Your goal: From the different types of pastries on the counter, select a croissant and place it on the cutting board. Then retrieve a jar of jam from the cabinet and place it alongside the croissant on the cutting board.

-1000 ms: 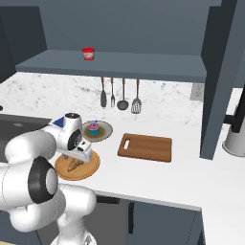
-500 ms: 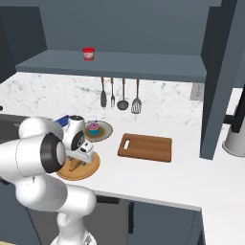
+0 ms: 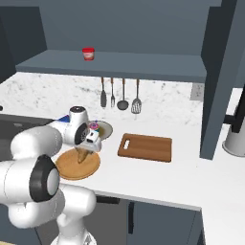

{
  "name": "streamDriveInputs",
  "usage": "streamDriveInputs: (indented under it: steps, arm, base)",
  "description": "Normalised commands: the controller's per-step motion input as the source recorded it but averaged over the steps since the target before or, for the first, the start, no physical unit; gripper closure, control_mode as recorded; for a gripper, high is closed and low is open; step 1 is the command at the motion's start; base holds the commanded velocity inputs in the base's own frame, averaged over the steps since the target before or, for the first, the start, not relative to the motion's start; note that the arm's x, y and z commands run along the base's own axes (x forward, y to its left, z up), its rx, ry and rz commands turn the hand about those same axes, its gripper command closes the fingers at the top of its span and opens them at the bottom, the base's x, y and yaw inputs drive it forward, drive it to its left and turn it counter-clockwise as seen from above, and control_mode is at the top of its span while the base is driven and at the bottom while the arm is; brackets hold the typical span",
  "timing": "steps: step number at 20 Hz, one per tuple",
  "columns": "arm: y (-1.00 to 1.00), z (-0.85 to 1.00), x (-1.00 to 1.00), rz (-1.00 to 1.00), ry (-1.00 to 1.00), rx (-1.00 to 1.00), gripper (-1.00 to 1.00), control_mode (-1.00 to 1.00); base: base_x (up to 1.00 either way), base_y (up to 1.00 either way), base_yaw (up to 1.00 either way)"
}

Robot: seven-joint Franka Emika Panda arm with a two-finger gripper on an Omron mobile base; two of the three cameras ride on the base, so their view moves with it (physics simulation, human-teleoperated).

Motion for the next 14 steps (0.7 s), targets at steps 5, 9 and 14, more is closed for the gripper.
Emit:
streamDriveInputs:
  steps: [5,9,14]
  arm:
    - [-0.74,0.36,0.19,0.00,0.01,-0.03,1.00,-1.00]
    - [-0.79,0.49,0.39,0.00,0.10,0.00,1.00,-1.00]
    - [-0.77,0.53,0.71,0.00,0.13,-0.01,1.00,-1.00]
  base:
    - [0.00,0.00,0.00]
    - [0.00,0.00,0.00]
    - [0.00,0.00,0.00]
